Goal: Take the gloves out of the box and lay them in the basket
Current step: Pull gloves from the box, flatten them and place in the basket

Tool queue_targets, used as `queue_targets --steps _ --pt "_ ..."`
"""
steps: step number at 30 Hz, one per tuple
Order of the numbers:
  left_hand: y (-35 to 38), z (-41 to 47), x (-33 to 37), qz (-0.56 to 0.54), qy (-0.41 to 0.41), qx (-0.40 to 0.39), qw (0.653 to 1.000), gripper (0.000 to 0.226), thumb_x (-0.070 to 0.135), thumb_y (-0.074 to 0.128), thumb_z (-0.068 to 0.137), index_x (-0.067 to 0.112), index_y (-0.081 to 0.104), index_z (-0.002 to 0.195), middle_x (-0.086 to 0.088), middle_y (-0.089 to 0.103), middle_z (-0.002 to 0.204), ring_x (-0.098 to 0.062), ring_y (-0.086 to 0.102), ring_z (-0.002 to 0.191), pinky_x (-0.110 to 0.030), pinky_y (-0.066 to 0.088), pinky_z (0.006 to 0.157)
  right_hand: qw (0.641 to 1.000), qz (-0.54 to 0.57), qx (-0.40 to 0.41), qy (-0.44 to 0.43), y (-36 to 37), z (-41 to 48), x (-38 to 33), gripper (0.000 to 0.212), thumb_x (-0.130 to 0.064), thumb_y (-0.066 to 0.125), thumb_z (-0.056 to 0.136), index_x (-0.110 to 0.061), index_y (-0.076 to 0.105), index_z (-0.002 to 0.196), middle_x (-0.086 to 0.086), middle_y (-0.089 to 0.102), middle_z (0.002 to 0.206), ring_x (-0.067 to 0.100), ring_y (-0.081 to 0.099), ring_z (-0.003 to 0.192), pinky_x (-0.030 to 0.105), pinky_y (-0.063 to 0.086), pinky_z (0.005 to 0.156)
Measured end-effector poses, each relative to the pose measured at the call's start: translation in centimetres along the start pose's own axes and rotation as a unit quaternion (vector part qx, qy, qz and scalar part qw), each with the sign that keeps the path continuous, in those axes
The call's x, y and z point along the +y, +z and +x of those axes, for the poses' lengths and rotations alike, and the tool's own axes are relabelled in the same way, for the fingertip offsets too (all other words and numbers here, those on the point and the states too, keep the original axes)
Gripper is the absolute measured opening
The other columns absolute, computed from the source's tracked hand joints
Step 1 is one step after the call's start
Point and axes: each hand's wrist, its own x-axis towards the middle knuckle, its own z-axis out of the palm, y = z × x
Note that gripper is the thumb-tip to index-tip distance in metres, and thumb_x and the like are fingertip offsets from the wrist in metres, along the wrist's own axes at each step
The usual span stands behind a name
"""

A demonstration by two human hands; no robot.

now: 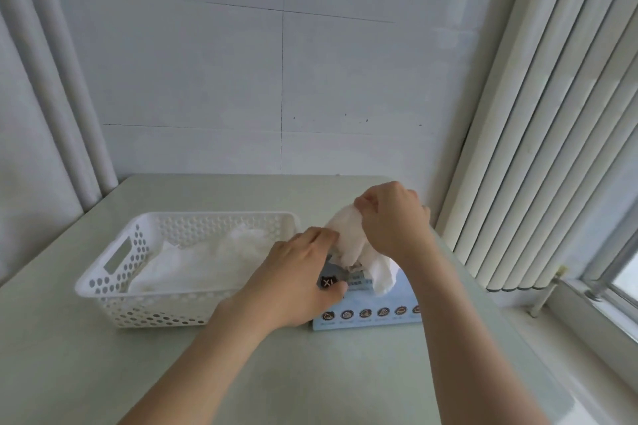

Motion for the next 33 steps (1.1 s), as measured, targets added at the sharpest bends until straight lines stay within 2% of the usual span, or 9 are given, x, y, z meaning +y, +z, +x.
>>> queue_targets --steps 3,8,17,22,24,26,28,29,33 --pt "0.3 0.1 -0.1 0.021 0.004 -0.006 1.000 0.067 0.055 0.058 0.093 0.034 0.033 0.151 0.014 0.045 0.145 -0.016 0.047 0.130 -0.040 0.039 0.109 0.999 0.030 0.041 0.009 -0.1 -0.1 -0.1 0.033 -0.024 0.049 0.105 -0.003 0.071 0.093 0.009 0.073 0.088 0.034 0.058 0.089 0.037 0.032 0.078" --pt "0.6 -0.2 0.0 0.090 0.017 -0.036 0.995 0.069 0.060 0.049 0.097 0.036 0.025 0.157 0.015 0.040 0.152 -0.019 0.036 0.138 -0.041 0.032 0.112 0.977 0.181 0.114 0.022 -0.5 -0.2 -0.4 0.030 -0.016 0.042 0.100 -0.012 0.033 0.072 0.002 0.035 0.064 0.021 0.032 0.064 0.037 0.029 0.060" --pt "0.3 0.0 -0.3 0.082 0.021 -0.062 0.994 0.061 0.063 0.048 0.098 0.039 0.037 0.152 0.018 0.035 0.144 -0.013 0.031 0.137 -0.039 0.027 0.116 0.892 0.354 0.275 -0.061 -2.3 -1.2 -2.1 0.030 -0.024 0.035 0.115 -0.010 0.051 0.094 -0.012 0.048 0.076 0.002 0.043 0.066 0.021 0.038 0.062" --pt "-1.7 0.4 -0.9 -0.090 0.000 -0.022 0.996 0.041 0.048 0.052 0.099 0.032 0.052 0.137 0.017 0.045 0.128 -0.008 0.043 0.124 -0.029 0.038 0.105 0.896 0.385 0.206 -0.085 -2.4 -1.6 -3.5 0.031 -0.024 0.042 0.114 -0.010 0.056 0.089 -0.013 0.048 0.069 0.007 0.044 0.064 0.025 0.038 0.060" --pt "-3.3 0.6 -0.9 -0.275 -0.060 0.020 0.959 0.037 0.033 0.050 0.099 0.028 0.061 0.134 0.011 0.061 0.129 -0.006 0.057 0.117 -0.027 0.045 0.099 0.895 0.413 0.145 -0.083 -2.2 -1.8 -3.9 0.033 -0.021 0.044 0.112 -0.006 0.054 0.084 -0.008 0.047 0.070 0.010 0.044 0.067 0.029 0.037 0.061" --pt "-4.5 0.8 -1.2 -0.493 -0.094 0.051 0.863 0.041 0.025 0.051 0.087 -0.002 0.067 0.114 -0.007 0.068 0.116 -0.020 0.064 0.109 -0.035 0.051 0.101 0.895 0.433 0.083 -0.070 -1.8 -2.1 -4.4 0.033 -0.018 0.046 0.109 -0.002 0.049 0.081 -0.001 0.045 0.072 0.013 0.042 0.068 0.032 0.037 0.061" --pt "-5.5 0.5 -1.3 -0.643 -0.103 0.058 0.757 0.034 0.014 0.049 0.072 -0.016 0.050 0.087 -0.018 0.056 0.103 -0.034 0.056 0.093 -0.043 0.051 0.091 0.902 0.428 0.031 -0.040 -1.4 -2.4 -4.7 0.031 -0.018 0.047 0.107 -0.006 0.052 0.079 0.000 0.046 0.072 0.012 0.042 0.064 0.026 0.038 0.056" --pt "-6.0 0.5 -1.3 -0.665 -0.108 0.051 0.738 0.026 0.011 0.048 0.068 -0.010 0.047 0.083 -0.017 0.053 0.103 -0.035 0.051 0.091 -0.046 0.048 0.088 0.907 0.421 0.011 -0.023 -1.2 -2.5 -4.7 0.030 -0.019 0.047 0.107 -0.007 0.055 0.081 0.000 0.048 0.073 0.011 0.044 0.063 0.022 0.039 0.054" --pt "-7.0 0.1 -1.1 -0.629 -0.122 0.035 0.767 0.033 -0.001 0.043 0.071 0.003 0.066 0.094 -0.010 0.058 0.084 -0.024 0.051 0.074 -0.039 0.044 0.073 0.913 0.405 -0.033 0.020 -0.5 -2.4 -4.6 0.037 -0.024 0.050 0.106 0.011 0.061 0.096 0.009 0.054 0.076 0.018 0.049 0.066 0.028 0.043 0.057"
